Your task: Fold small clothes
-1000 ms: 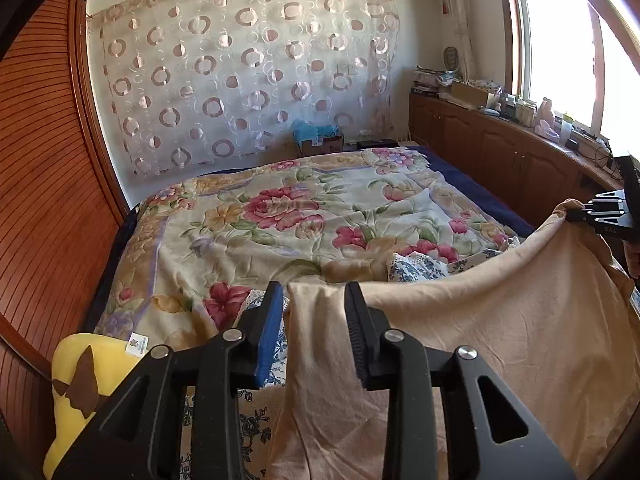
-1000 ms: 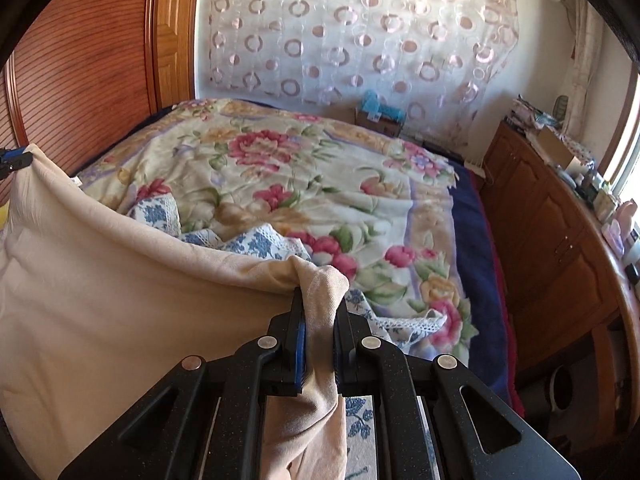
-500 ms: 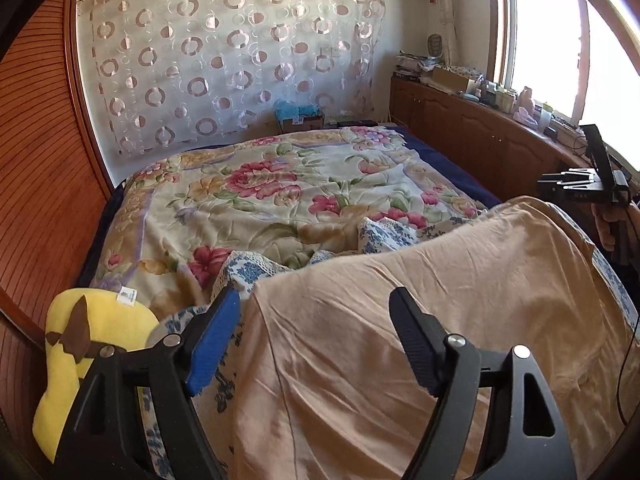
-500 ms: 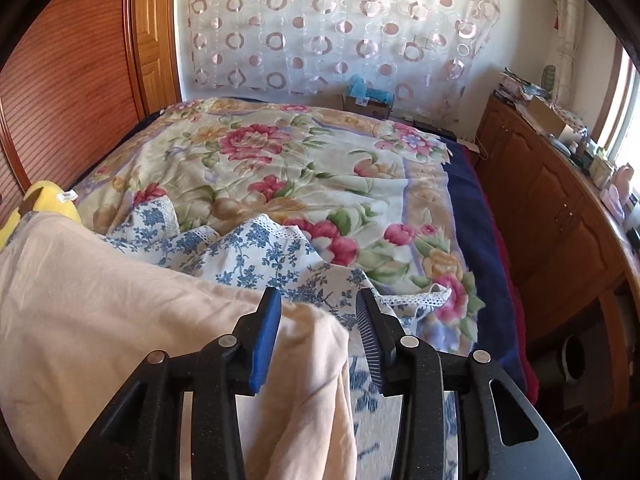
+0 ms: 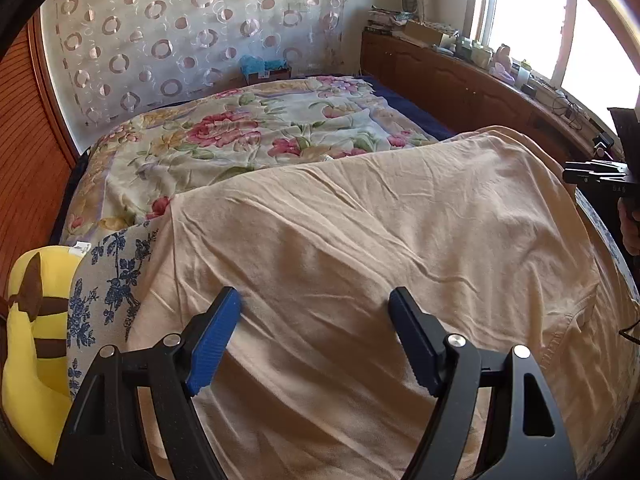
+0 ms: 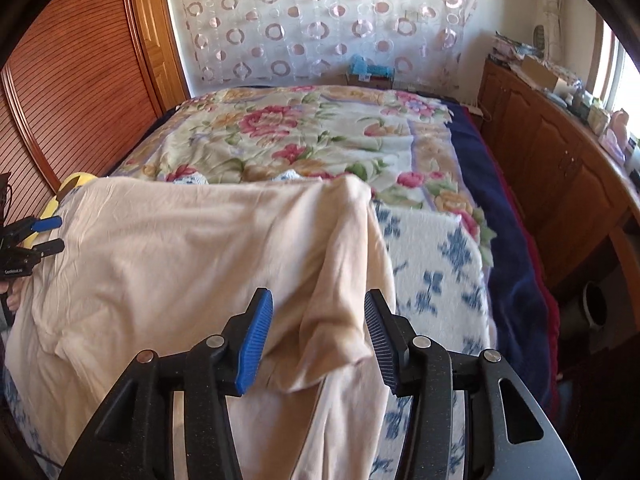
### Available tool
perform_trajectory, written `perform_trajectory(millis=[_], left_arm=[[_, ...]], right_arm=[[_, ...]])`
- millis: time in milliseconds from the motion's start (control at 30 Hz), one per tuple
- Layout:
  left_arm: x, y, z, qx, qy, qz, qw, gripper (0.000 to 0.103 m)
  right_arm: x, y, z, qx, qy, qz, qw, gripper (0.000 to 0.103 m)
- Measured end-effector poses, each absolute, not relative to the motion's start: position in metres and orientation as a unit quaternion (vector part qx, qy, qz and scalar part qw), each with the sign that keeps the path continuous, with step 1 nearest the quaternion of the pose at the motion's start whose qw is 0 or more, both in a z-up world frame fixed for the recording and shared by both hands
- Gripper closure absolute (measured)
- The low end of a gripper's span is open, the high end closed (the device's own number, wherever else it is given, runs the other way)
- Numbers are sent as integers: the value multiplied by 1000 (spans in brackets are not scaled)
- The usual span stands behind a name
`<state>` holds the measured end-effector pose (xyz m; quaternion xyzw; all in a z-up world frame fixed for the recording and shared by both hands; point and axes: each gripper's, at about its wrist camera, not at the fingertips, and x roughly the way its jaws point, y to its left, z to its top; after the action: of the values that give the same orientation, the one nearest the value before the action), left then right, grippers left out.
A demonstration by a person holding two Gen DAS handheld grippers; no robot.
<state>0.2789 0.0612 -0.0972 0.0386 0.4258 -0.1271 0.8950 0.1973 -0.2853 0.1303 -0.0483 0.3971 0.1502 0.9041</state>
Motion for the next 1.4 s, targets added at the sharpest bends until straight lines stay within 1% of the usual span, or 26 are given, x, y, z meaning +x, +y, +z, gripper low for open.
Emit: perform_trajectory(millis=[100,133,167,333,600,667,733,800,900,967,1000,1067,1133,1167,1233,1300,1333,1400], left_arm=[[280,57,-105,48,434,-124,891,25],[279,55,-106,57,431,-123,892,24],[279,54,-105,58,431,-124,892,24],[280,54,-106,59,433,-125,891,21],[279,54,-107,58,433,-125,891,20],[280,52,-106,59,433,-124,891,20],[280,54,-106,58,434,-122,891,20],[280,55,-107,58,434,-122,890,20],[277,56,-106,52,436,-116,891,20],[272,59,-104,51,435,-110,892,23],[267,61,-100,48,430,-105,895,27],[256,71,-91,31,418,-98,902,28],[245,84,-81,17,404,-77,911,34],[240,92,-76,9,398,-66,915,36],[231,107,-69,-6,393,-49,918,45],[226,121,-69,-17,397,-34,917,51],[224,127,-70,-20,399,-24,917,53],[222,137,-76,-26,405,-7,914,55]], right_arm=[[198,-291,127,-40,406,144,902,54],[198,-292,126,-38,408,146,901,59],[200,-289,127,-39,408,147,900,60],[204,-284,124,-42,406,147,901,60],[192,-274,117,-64,373,134,916,60],[193,-275,115,-59,374,138,915,59],[195,-272,113,-60,376,147,913,51],[197,-269,112,-69,378,150,911,47],[197,-265,112,-79,378,146,911,46],[198,-267,112,-75,378,148,911,46],[198,-267,112,-73,378,149,911,45],[197,-268,112,-74,377,148,911,45],[197,-267,112,-77,377,147,911,45],[197,-266,112,-78,377,147,911,45],[197,-266,112,-77,377,147,911,45],[197,-265,112,-78,377,146,911,45],[197,-265,112,-78,377,146,911,45],[197,-266,112,-78,377,147,911,45]])
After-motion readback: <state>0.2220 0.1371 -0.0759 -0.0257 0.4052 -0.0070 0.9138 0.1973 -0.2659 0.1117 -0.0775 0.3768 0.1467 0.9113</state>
